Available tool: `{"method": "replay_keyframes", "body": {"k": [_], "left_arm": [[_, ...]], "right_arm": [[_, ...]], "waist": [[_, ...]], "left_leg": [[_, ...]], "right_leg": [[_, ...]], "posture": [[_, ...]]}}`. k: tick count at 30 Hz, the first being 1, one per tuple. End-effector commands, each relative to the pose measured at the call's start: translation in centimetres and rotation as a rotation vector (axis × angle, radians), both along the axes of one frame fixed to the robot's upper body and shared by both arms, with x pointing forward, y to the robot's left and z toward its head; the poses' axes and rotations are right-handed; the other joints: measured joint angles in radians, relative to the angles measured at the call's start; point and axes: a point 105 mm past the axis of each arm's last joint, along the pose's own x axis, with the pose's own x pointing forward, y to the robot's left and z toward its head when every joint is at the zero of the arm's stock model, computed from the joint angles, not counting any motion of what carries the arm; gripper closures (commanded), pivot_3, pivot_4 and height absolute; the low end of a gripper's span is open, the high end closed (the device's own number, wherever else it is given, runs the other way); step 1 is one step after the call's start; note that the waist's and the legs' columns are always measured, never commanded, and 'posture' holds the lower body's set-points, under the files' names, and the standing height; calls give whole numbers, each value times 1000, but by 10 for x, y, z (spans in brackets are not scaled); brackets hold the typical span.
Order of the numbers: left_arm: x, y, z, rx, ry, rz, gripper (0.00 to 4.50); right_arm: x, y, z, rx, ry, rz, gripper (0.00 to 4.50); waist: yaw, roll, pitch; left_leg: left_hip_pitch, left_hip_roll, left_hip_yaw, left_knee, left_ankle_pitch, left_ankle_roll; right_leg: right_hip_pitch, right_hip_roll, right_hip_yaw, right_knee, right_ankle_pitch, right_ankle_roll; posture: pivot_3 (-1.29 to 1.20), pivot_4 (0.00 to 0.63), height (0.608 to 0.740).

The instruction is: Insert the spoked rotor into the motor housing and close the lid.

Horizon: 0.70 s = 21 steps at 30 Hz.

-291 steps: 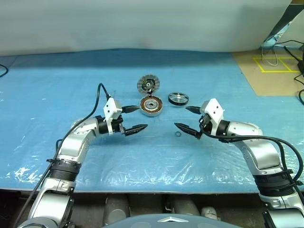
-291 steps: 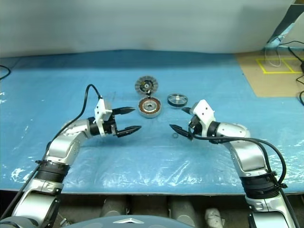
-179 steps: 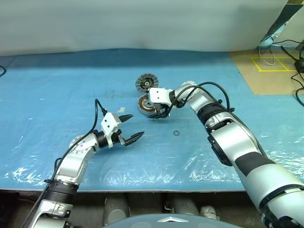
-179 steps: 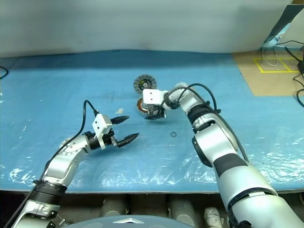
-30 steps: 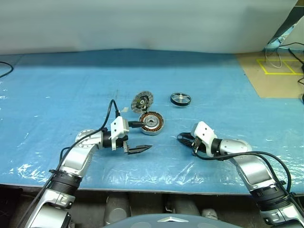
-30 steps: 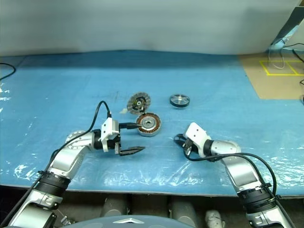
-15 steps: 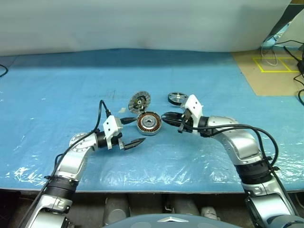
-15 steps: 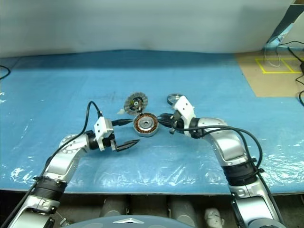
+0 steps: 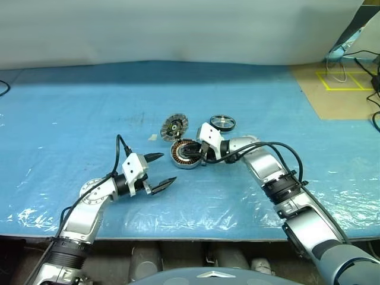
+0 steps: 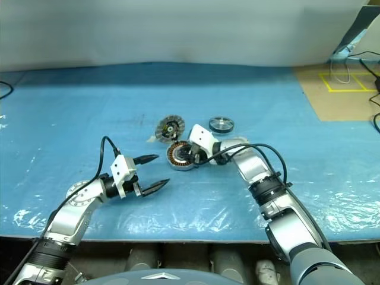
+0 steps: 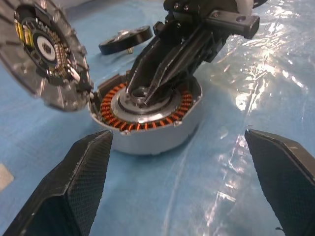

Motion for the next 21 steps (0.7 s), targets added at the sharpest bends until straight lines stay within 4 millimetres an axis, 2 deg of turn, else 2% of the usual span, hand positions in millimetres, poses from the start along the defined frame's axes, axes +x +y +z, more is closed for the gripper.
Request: {"method": "replay_keyframes", "body": {"k": [1, 6, 11, 14, 21], "left_arm": [[-2, -2, 8, 22, -56, -14, 0], [-3, -4, 7, 26, -56, -28, 0], [-2, -10, 15, 19, -63, -40, 0], [0, -13, 19, 26, -68, -46, 0], [1, -12, 22, 38, -65, -45, 0]], "right_arm": [[5, -2, 11, 14, -47, 3, 3944], [4, -5, 11, 3, -48, 13, 3944], [0, -5, 16, 9, -46, 33, 3944], [-3, -6, 7, -19, -34, 41, 3944], [-4, -4, 3, -26, -41, 50, 3944]], "waist": [[0, 0, 0], [-1, 0, 0], [-1, 0, 0], [-1, 0, 0], [-1, 0, 0]], "left_leg": [[0, 0, 0, 0, 0, 0], [0, 0, 0, 0, 0, 0], [0, 0, 0, 0, 0, 0], [0, 0, 0, 0, 0, 0], [0, 0, 0, 0, 0, 0]], "right_leg": [[0, 0, 0, 0, 0, 0], [0, 0, 0, 0, 0, 0], [0, 0, 0, 0, 0, 0], [0, 0, 0, 1, 0, 0], [0, 0, 0, 0, 0, 0]], "posture": [[0, 150, 740], [0, 150, 740], [0, 150, 740], [0, 150, 740], [0, 150, 740]]}}
